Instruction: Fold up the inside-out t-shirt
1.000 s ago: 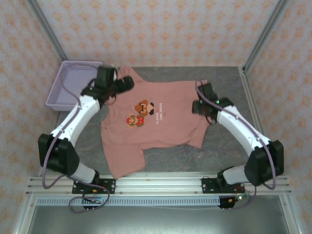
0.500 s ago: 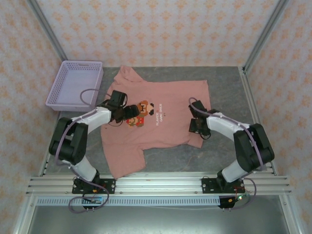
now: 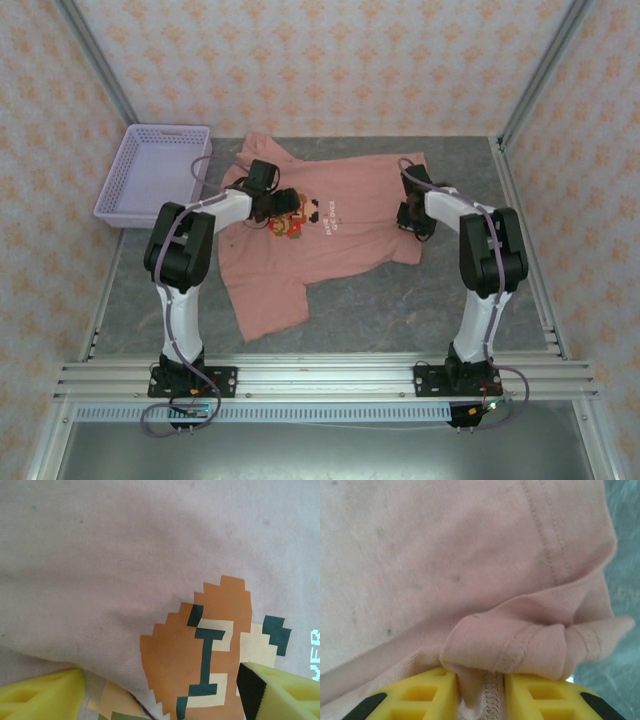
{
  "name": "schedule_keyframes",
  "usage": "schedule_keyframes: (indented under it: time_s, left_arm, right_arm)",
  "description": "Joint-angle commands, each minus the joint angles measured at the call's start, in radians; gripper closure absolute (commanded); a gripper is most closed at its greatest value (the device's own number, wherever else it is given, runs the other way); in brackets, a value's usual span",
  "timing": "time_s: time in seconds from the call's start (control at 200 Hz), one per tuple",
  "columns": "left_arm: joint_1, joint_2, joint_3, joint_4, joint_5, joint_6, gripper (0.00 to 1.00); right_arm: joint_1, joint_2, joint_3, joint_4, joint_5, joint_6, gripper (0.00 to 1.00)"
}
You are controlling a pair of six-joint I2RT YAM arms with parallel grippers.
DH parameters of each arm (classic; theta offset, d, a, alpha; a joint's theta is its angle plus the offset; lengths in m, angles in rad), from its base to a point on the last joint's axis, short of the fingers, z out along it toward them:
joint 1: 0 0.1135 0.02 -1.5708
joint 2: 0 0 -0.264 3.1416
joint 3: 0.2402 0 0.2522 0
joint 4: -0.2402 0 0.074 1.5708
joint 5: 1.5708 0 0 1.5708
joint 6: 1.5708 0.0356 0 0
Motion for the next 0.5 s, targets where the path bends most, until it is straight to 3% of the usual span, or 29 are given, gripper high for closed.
schedule_keyframes:
  time_s: [0.0,0.185,0.34,0.495]
  left_arm:
    - [-0.005,0.008,0.030,-0.085,-0.040,0.036,0.19]
    - [-0.021,-0.188,-0.080,-0.040,-0.017,0.016,0.18]
    - [-0.065,-0.360,-0.219,-0.029,-0.016,-0.001,0.17]
    - [-0.125,-0.420,-0.333,-0.017,0.026,-0.010,0.17]
  right_arm:
    - [0.005,-0.065,0.005,-0.080,0.043,-0.049,0.63]
    - [0.107,-0.331,-0.215,-0.103,0.085,-0.009,0.49]
    - [0.194,-0.441,-0.363,-0.096,0.090,0.089,0.53]
    - [0.197,-0.409,-0.398,-0.007,0.042,0.117,0.60]
